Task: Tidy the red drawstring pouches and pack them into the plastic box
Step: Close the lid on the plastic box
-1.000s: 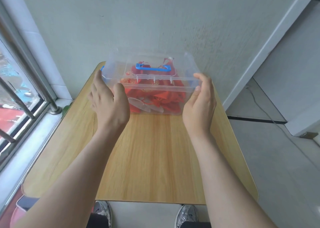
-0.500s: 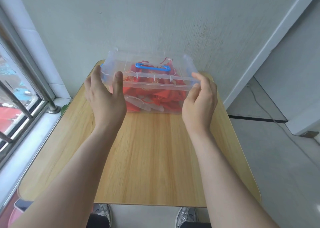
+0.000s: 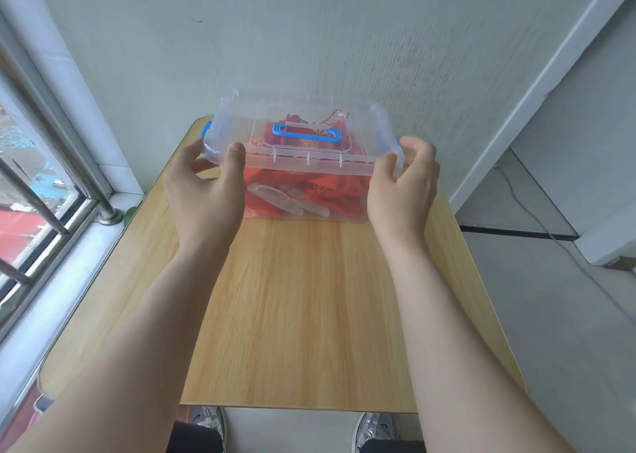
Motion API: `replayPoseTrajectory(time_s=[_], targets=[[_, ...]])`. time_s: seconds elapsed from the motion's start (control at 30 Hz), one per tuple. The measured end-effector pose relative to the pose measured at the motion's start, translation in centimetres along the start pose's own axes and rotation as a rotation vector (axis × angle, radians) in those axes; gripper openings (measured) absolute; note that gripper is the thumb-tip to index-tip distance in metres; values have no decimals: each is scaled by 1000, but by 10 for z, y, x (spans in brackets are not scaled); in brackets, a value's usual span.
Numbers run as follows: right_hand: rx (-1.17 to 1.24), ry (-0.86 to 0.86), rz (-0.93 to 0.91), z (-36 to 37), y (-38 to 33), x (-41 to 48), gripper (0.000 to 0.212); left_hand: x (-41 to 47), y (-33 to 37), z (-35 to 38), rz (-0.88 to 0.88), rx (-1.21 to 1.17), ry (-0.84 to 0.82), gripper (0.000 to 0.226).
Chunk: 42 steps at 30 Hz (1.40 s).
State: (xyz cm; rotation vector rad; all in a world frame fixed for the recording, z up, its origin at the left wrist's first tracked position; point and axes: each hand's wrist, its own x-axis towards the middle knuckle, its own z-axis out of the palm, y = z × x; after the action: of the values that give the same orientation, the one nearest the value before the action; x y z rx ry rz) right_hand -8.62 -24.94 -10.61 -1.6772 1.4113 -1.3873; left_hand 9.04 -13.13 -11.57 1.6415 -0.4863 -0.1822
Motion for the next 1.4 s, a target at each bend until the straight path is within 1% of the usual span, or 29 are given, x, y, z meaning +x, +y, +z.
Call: replayPoseTrajectory(time_s=[0.03,0.1,0.13,0.17,0.23,0.3,0.4,0.43,0.47,0.53,0.57,0.67,0.73,0.83,0.9,1.1,1.17,1.23,1.3,1.33,1.4], targets=[[51,-35,104,1,0,3,40,0,2,-1,-39,-38,-13,29],[197,-142,348,3,1,8,41,1,4,-2,-129,-93,-56,40],[277,-193,446,4,2,9,41,2,5,-1,-165,-120,-76,43],[358,-229,519,6,4,11,46,3,5,-1,-195,-152,-96,44],[466,-254,587,6,9,15,49,4,4,2,-238,-207,-140,40],[482,-285,611,7,13,16,44,4,4,6,-257,-238,-160,38],[523,-336,681,4,12,15,52,4,1,10,-290,-277,-163,49],[527,-340,685,3,11,16,50,5,0,11,-312,-295,-159,54],[532,-339,676,2,9,16,42,6,-1,12,-334,-315,-151,60],[511,-304,598,-1,3,16,23,5,-1,15,-350,-347,-134,66],[482,-265,537,-1,1,16,19,4,0,16,-347,-359,-126,66],[403,-185,349,3,0,13,27,3,-1,19,-310,-373,-99,62],[334,-160,269,8,4,11,30,2,-2,20,-258,-350,-90,63],[247,-136,231,15,7,11,43,0,0,19,-170,-307,-88,69],[200,-133,221,17,6,10,53,-3,3,18,-109,-277,-93,67],[177,-110,211,15,1,9,51,-8,5,16,3,-165,-167,59],[153,-59,159,17,-2,5,51,-9,2,14,20,-111,-183,60],[1,64,-13,19,-8,-6,45,-9,-3,15,8,-122,-147,64],[-217,177,-259,23,-12,-19,42,-8,-7,18,-41,-129,-24,66],[-292,190,-388,25,-11,-24,41,-8,-9,20,-45,-103,33,64],[-367,122,-619,31,-7,-33,39,-9,-10,24,15,-27,76,49]])
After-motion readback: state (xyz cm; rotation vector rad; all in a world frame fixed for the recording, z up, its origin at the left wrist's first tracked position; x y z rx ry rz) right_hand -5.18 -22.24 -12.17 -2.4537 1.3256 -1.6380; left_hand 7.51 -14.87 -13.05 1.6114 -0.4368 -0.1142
